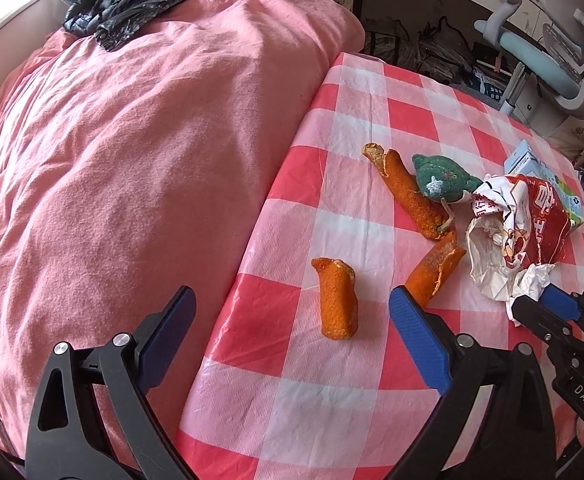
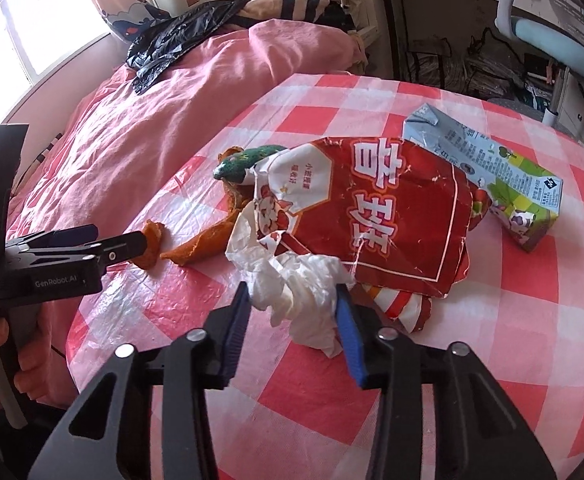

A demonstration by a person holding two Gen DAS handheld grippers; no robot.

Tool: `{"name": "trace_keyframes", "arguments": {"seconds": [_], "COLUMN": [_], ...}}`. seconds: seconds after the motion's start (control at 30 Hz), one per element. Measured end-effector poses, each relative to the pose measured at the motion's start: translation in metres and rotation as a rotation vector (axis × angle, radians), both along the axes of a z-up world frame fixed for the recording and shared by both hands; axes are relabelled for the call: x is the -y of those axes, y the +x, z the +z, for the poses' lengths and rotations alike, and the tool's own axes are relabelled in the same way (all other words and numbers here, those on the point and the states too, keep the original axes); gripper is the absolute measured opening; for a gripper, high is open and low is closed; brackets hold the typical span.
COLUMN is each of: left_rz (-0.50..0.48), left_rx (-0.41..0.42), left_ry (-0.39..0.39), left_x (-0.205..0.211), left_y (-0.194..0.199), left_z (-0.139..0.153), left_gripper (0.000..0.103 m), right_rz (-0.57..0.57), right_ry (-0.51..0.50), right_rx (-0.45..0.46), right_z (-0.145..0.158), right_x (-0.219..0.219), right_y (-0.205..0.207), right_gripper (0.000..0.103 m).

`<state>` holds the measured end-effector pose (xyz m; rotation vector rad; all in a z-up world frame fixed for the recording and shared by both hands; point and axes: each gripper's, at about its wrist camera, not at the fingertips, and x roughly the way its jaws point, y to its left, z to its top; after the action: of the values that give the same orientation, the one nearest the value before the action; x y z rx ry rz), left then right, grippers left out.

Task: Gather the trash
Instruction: 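Grasp the white tissue with the right gripper while the left gripper grasps an orange snack stick, then lift the tissue and the orange snack stick off the table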

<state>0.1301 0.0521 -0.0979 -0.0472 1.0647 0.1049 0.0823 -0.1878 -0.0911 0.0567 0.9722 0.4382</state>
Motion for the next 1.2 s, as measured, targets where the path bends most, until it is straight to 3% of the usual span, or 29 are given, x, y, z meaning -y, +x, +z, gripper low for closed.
{"name": "trace_keyframes", "arguments": {"seconds": [0.07,0.13,0.2,0.23,0.27,0.43,0.67,1.2], "left_rz": [-0.002,-0.008,-0.016,-0.017,-0.02,-0.036,-0.126,-0.339], "left_rx": [-0.009,-0.029,-0.036,-0.036,-0.034,0.024,0.13,0.233], "left_ry": [0.005,-0.006,-0.045,-0.055,-0.068,-0.126,-0.203,-0.104], "left_x": [0.001,0.0,-0.003,-0.004,-0.005,-0.005,0.011,0.084], "left_y": [0.005,0.009,0.01,0.009,0.008,-0.003,-0.027,-0.069], "left_z": [-0.004,-0.009,-0.011,-0.011,-0.01,0.006,0.029,0.049], "left_gripper": [0.084,0.066,0.032,0.022,0.017,0.016,0.016,0.016], "right_rz": [0.01,0.024,0.038,0.046,0.056,0.105,0.075,-0.021], "right_ry": [0.011,0.012,0.018,0.019,0.021,0.045,0.012,-0.021], "right_rx": [-0.007,-0.008,-0.011,-0.011,-0.008,0.03,0.048,0.074], "right_z": [0.001,0.003,0.005,0.007,0.009,0.025,0.03,0.035], "right_x": [0.004,0.009,0.014,0.015,0.017,0.03,0.052,0.096], "right_y": [0.0,-0.003,-0.005,-0.006,-0.009,-0.028,-0.044,-0.061], "right_gripper": [0.028,0.024,0.022,0.022,0.022,0.022,0.022,0.023]}}
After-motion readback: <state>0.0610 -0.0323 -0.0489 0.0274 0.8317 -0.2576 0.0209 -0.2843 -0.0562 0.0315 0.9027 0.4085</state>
